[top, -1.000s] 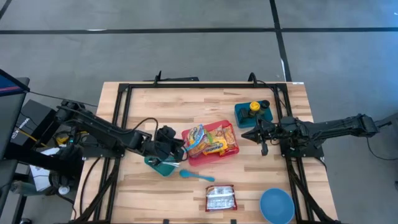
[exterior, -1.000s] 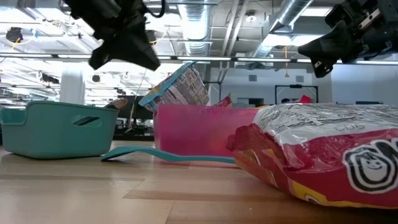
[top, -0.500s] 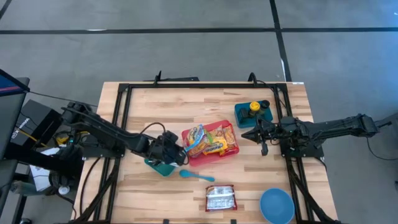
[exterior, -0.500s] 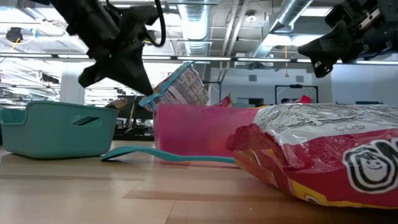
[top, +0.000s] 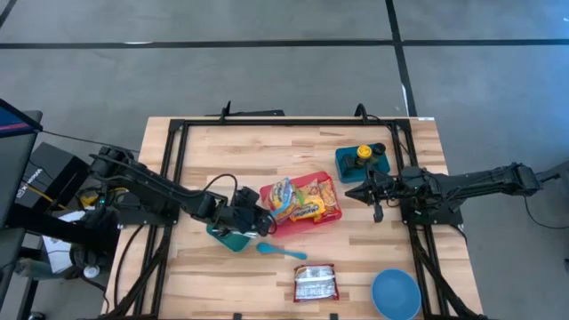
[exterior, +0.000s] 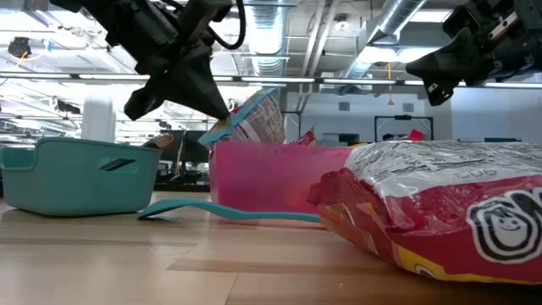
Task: Pick & Place Food Item
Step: Put the blue noodle pack into the red bin
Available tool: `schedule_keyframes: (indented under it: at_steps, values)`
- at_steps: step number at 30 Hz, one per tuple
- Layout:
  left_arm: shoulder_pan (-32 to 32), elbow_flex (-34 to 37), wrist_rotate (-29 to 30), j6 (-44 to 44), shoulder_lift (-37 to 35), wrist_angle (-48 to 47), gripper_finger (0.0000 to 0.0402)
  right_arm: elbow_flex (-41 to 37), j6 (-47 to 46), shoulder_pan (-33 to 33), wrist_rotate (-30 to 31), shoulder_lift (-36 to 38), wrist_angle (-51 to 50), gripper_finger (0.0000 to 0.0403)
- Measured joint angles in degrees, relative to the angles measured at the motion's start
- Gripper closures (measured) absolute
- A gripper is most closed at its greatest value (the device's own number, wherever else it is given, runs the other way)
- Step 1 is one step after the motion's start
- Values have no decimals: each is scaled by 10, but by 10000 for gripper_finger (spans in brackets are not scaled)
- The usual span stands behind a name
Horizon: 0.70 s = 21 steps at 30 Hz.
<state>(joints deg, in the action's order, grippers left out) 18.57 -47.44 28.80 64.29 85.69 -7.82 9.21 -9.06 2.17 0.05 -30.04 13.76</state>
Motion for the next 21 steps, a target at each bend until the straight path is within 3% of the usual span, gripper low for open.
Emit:
schedule_keyframes:
  at_steps: [5,14,21]
  values:
    - [0,0,-13,6,12,3,401,0,0,0,0,0,0,401]
    - [-14,0,-33,-12,96,101,401,0,0,0,0,0,0,401]
    - [-19,0,-42,-14,93,110,401,0,0,0,0,0,0,401]
